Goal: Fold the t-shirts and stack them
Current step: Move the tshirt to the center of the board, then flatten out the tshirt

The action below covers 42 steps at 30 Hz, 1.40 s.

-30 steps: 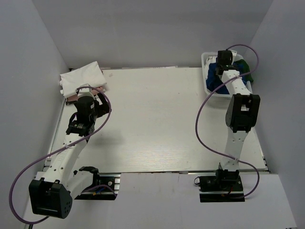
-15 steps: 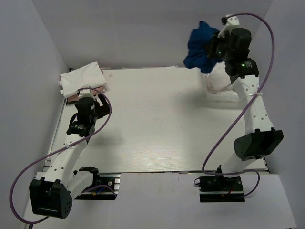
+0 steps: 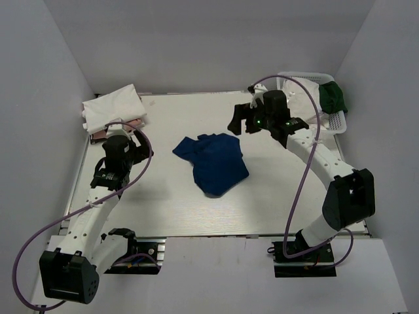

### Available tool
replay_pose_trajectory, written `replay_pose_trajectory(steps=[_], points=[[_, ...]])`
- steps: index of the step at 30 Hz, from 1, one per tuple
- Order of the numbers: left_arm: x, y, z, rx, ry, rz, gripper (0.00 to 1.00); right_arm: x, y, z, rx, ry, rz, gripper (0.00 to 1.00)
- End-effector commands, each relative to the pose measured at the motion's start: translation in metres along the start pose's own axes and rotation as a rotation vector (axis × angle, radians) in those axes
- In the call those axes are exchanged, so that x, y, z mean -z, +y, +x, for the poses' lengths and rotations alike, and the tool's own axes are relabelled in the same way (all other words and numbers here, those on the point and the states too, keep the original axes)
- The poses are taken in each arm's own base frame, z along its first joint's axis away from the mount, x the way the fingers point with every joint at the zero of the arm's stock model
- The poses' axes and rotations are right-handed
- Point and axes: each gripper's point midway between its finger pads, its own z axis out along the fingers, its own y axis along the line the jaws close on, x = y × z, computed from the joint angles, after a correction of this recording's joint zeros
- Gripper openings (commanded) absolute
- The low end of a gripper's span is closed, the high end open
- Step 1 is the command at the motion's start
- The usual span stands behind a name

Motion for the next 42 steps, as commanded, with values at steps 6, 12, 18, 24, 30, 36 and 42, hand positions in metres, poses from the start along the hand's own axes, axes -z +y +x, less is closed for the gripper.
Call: replay_pose_trajectory(steps=[6, 12, 18, 24, 30, 36, 42], points=[[-0.007, -0.001, 0.009, 0.032, 0.048, -0.004, 1.0, 0.011, -0.022, 0.034, -0.079, 0.004, 0.141, 0.9], [-0.04, -0.053, 0.03, 0.033, 0.199, 0.199, 1.0, 0.01, -0.028, 0.096, -0.142, 0.123, 0.172, 0.9], [-0.085, -0.083, 0.049, 0.031, 0.373, 0.263, 1.0, 0.01, -0.039, 0.149, -0.169, 0.237, 0.242, 0.9], [-0.106, -0.08, 0.066, -0.012, 0.416, 0.204, 1.0, 0.013, -0.052, 0.158, -0.16, 0.254, 0.309, 0.9], [-0.122, -0.085, 0.088, -0.075, 0.485, 0.114, 1.0, 0.012, -0.053, 0.171, -0.162, 0.269, 0.3, 0.9], [-0.134, -0.08, 0.121, -0.143, 0.553, 0.026, 1.0, 0.007, -0.047, 0.171, -0.166, 0.261, 0.257, 0.9], [-0.147, -0.094, 0.139, -0.154, 0.593, 0.028, 1.0, -0.002, -0.042, 0.186, -0.193, 0.291, 0.212, 0.9]])
